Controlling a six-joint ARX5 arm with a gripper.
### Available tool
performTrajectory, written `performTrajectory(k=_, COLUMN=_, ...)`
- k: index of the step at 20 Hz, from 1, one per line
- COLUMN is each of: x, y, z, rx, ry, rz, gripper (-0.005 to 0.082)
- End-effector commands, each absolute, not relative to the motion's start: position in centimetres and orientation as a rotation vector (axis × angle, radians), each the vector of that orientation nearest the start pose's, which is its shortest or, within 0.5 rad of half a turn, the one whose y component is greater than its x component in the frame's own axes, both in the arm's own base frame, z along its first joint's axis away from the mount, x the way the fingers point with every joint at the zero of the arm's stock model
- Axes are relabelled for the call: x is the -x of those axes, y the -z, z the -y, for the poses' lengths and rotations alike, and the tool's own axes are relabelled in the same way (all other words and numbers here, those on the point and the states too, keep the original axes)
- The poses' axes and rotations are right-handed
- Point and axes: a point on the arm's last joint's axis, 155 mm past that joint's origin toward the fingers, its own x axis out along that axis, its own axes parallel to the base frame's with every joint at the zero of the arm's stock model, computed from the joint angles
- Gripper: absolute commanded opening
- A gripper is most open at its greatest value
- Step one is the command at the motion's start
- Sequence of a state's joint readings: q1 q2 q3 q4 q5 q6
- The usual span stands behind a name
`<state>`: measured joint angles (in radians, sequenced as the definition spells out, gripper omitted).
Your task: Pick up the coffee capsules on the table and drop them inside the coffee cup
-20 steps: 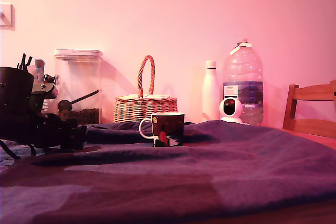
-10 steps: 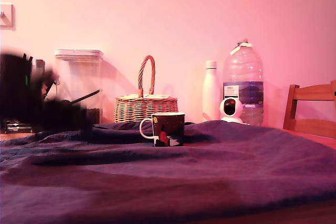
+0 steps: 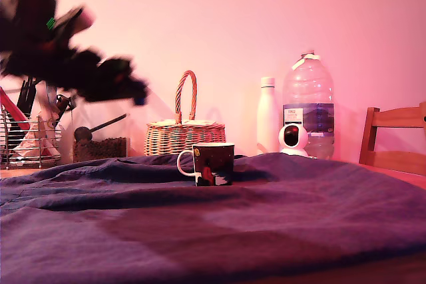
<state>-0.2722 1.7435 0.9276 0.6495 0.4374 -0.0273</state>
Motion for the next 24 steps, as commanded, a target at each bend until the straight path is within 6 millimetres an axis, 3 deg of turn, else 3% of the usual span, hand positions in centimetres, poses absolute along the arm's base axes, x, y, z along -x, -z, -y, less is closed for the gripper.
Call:
performTrajectory(k=1, x=-46.4, y=-18.3, z=21.9, rx=0.046, ry=0.721, rz=-0.199, gripper=0.0175)
performTrajectory(k=6, x=-45.1, y=-17.7, z=24.1, rx=0.028, ry=0.771, rz=-0.222, gripper=0.0175)
performTrajectory(k=15, x=-45.1, y=-17.8, z=24.6, rx=0.027, ry=0.767, rz=-0.229, gripper=0.0175)
performTrajectory(k=24, x=-46.4, y=-19.3, z=29.7, rx=0.013, ry=0.837, rz=-0.312, gripper=0.0175)
